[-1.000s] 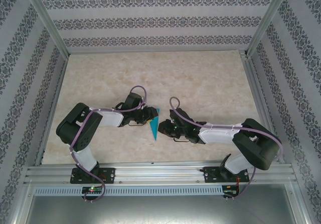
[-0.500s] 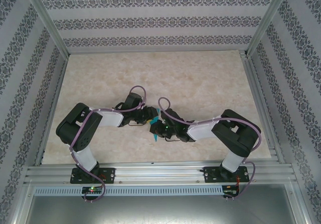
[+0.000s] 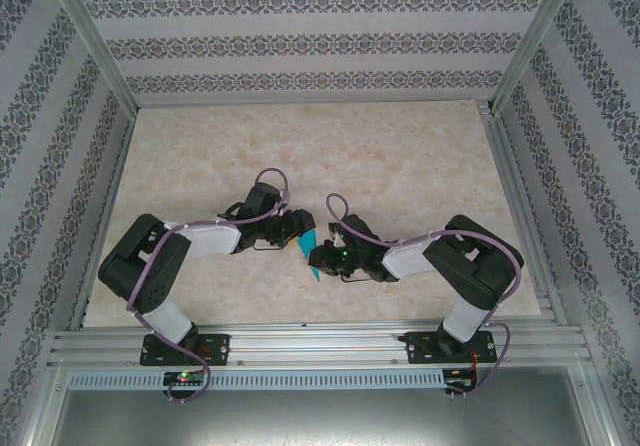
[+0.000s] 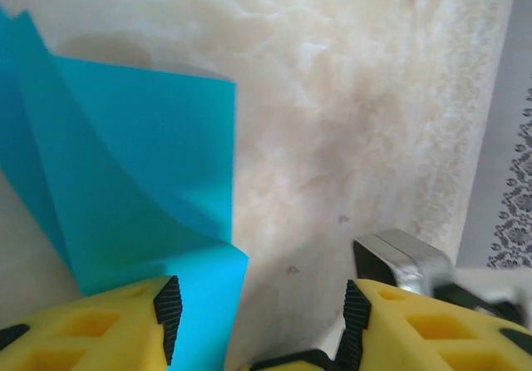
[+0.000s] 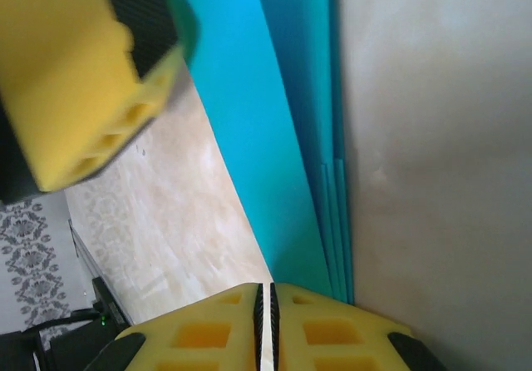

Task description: Fold a paper plane with a square sheet of paper (pick it up from the middle)

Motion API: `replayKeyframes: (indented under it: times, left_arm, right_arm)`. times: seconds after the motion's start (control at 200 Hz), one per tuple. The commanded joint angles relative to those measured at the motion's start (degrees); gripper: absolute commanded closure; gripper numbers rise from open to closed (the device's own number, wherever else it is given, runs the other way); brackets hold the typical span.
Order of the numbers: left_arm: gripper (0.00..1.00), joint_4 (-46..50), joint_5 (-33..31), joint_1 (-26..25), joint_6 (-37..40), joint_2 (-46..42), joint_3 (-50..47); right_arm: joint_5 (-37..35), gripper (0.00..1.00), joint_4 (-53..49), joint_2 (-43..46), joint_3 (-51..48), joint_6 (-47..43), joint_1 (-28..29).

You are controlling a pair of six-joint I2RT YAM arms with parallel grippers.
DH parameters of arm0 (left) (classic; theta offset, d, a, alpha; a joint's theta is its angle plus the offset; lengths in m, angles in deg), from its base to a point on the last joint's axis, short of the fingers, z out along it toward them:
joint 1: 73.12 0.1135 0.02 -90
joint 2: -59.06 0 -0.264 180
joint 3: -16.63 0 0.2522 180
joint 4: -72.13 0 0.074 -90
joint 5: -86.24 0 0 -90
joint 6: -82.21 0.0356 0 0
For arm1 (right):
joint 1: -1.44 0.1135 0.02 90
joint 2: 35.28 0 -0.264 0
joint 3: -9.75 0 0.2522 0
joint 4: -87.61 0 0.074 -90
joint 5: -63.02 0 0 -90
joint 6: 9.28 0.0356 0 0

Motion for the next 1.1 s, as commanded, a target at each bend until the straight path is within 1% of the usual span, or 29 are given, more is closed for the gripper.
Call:
replayKeyframes:
  times: [0.0,0.13,0.2,0.285,0.365,0.51,0.605,0.649,0.694,0.749,0.839,0.889,0.974,1.094]
  left_arm:
    - [0.41,3.04,0.0,-0.79,3.4,-2.53,0.08]
    - [0.4,2.61,1.67,-0.79,4.0,-2.64,-0.41]
    - [0.4,1.91,2.73,-0.87,4.24,-2.16,-0.41]
    - [0.39,1.16,4.7,-1.25,4.76,-1.22,0.17]
    - [0.39,1.25,5.26,-1.89,5.33,-0.45,0.8]
    - [0.39,1.81,4.94,-2.54,5.64,1.52,1.84]
    - [0.39,0.22,4.63,-2.62,5.87,-0.09,0.83]
    - [0.39,3.1,2.31,-2.63,7.72,-2.37,0.91]
    - [0.39,7.91,-2.84,-2.63,9.11,-5.56,0.87]
    - [0.38,10.67,-7.82,-2.55,11.09,-9.99,0.13]
    - [0.38,14.32,-16.1,-2.5,11.8,-18.97,-2.14]
    - [0.37,16.13,-19.82,-2.21,11.73,-22.56,-3.02]
    - [0.37,18.79,-21.45,-1.93,12.23,-25.35,-3.15]
    - [0.39,19.55,-20.53,-1.86,12.33,-23.58,-3.04]
  right_arm:
    - [5.49,0.87,-8.96,-0.05,-0.54,-9.02,-2.19]
    - [8.21,0.87,-20.18,0.99,3.96,-19.48,-3.64]
    - [8.24,0.87,-24.47,0.69,5.8,-22.79,-4.49]
    - [9.78,0.87,-24.91,0.26,6.39,-24.72,-5.69]
    - [11.4,0.86,-25.28,-0.69,7.06,-25.88,-6.81]
    - [11.48,0.86,-26.14,-1.24,7.87,-26.46,-7.27]
    - [10.72,0.85,-27.04,-1.53,8.24,-26.39,-7.28]
    - [10.06,0.86,-27.51,-1.54,8.31,-26.32,-7.35]
    - [9.46,0.86,-28.14,-1.52,8.35,-26.14,-7.32]
    - [8.97,0.86,-28.19,-1.43,8.31,-25.62,-7.32]
    - [8.57,0.86,-28.27,-1.59,8.51,-25.0,-7.36]
    - [8.56,0.86,-28.03,-1.78,8.57,-24.82,-7.28]
    - [8.73,0.86,-28.0,-2.47,8.95,-24.55,-7.34]
    - [8.92,0.86,-28.27,-2.86,9.33,-24.54,-7.34]
